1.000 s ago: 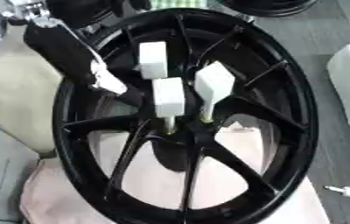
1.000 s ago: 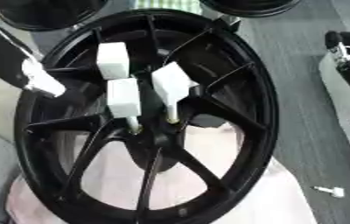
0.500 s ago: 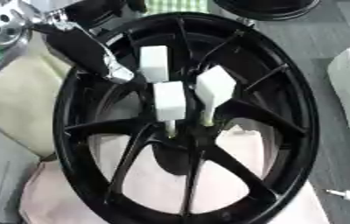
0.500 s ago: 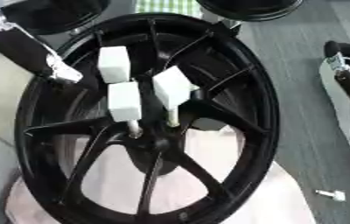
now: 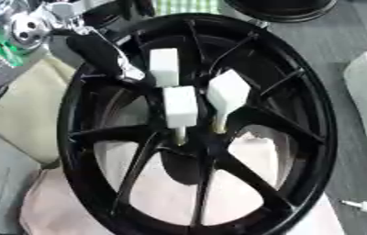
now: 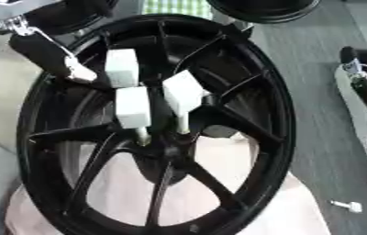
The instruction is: Pull the pin out of the wheel hub.
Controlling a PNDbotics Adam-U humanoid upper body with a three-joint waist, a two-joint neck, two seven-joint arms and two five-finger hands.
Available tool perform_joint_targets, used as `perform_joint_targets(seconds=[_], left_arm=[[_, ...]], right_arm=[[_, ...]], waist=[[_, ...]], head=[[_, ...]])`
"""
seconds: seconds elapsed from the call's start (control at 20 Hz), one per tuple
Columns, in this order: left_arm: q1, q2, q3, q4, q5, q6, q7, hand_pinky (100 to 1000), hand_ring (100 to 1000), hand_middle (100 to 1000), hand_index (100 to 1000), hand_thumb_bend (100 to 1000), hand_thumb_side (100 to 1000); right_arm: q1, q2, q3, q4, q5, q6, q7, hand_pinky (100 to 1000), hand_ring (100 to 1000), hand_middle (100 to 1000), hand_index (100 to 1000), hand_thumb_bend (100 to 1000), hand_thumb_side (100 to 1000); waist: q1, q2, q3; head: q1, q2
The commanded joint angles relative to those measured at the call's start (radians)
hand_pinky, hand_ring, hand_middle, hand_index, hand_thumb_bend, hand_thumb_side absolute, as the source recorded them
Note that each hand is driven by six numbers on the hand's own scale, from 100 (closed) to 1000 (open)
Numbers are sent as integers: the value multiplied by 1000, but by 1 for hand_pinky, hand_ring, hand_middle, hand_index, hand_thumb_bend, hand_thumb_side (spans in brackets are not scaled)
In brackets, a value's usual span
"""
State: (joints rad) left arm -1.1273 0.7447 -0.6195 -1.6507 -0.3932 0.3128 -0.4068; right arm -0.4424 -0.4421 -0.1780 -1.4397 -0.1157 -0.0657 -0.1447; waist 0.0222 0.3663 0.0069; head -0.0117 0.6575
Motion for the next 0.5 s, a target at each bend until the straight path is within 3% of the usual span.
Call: perform_joint_targets(seconds=[0.05, 0.5], left_arm=[[-20, 4, 9, 11, -9, -9, 3, 717, 628, 659, 758, 778, 367], [-16, -20, 1, 34, 0, -19, -5, 691, 569, 661, 755, 764, 343]], right_arm=[[-8, -14, -3, -14, 4, -1, 3, 864, 741, 667, 729, 445, 551], [-4, -8, -1, -13, 5, 0, 5, 864, 742, 668, 730, 439, 555]], waist=[[-4, -14, -3], [-5, -10, -7]], head=[[3, -6], [5, -1]])
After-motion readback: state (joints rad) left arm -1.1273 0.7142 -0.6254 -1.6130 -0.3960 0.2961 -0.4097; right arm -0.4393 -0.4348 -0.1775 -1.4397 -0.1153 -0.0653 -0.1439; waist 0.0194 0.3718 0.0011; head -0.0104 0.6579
